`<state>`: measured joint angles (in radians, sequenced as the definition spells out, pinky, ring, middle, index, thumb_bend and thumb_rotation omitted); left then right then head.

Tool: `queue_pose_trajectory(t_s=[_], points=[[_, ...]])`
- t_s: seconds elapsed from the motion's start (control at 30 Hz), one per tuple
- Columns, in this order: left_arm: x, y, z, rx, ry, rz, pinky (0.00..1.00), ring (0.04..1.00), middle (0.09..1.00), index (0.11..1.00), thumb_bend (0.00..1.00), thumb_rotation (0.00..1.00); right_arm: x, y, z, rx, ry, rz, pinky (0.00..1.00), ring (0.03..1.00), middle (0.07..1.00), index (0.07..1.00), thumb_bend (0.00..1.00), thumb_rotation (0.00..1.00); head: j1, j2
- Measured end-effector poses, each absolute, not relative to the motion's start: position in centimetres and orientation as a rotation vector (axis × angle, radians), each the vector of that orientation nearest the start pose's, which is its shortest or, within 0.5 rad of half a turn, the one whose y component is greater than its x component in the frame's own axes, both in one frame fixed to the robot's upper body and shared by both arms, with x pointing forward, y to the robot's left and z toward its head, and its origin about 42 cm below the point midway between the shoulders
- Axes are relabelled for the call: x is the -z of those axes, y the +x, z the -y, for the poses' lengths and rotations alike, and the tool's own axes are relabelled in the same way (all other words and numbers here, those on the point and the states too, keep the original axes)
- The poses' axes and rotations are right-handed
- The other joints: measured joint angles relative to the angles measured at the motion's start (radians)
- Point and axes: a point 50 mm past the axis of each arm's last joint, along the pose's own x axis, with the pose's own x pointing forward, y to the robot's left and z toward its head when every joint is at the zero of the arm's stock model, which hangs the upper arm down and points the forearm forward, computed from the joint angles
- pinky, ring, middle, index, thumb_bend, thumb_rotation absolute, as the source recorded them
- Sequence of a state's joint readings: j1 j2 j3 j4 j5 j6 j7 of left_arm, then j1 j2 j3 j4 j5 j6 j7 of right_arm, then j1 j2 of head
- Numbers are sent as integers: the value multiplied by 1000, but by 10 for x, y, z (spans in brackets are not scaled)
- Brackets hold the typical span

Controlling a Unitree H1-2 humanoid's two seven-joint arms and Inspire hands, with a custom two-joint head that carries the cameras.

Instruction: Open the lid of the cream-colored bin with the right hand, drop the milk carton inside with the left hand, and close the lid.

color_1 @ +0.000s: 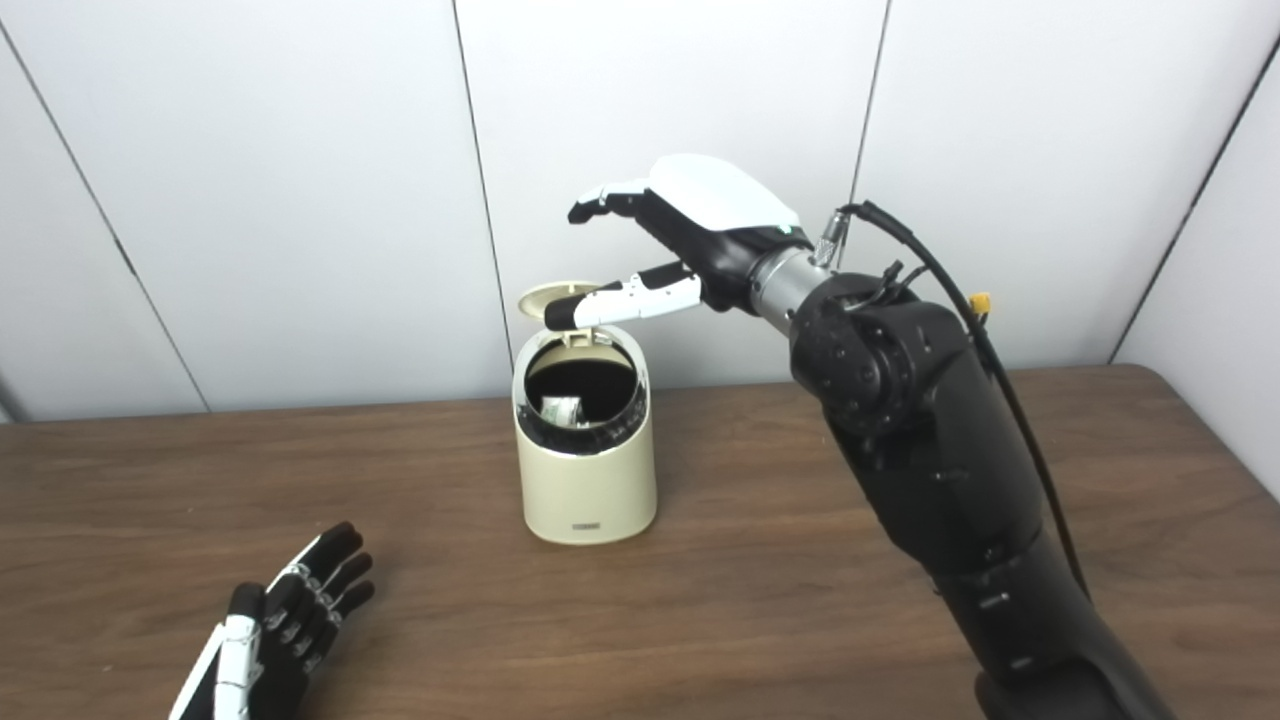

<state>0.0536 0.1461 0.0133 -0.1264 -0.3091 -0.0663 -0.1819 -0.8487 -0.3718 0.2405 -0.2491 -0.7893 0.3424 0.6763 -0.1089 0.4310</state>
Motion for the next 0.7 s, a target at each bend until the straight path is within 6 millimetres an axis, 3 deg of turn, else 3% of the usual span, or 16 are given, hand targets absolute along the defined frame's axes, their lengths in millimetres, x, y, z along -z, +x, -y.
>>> queue_pose_trajectory(t_s=[0.27, 0.47, 0.57, 0.7], points=[[-124, 265, -251, 148, -163, 165, 875, 915, 926, 916, 665, 969, -401, 415, 176, -344, -1311, 404, 893, 918, 887, 845, 799, 927, 9, -5], [-121, 265, -247, 137, -169, 177, 923, 951, 942, 942, 656, 980, -383, 413, 182, -371, -1306, 360, 884, 915, 871, 837, 783, 905, 6, 0], [-121, 265, -246, 136, -157, 175, 987, 994, 973, 971, 653, 998, -383, 413, 182, -370, -1303, 362, 852, 897, 854, 823, 796, 891, 9, 0], [-121, 266, -246, 136, -155, 175, 978, 997, 975, 976, 658, 989, -382, 412, 183, -362, -1291, 382, 834, 888, 831, 819, 764, 875, 9, 2]])
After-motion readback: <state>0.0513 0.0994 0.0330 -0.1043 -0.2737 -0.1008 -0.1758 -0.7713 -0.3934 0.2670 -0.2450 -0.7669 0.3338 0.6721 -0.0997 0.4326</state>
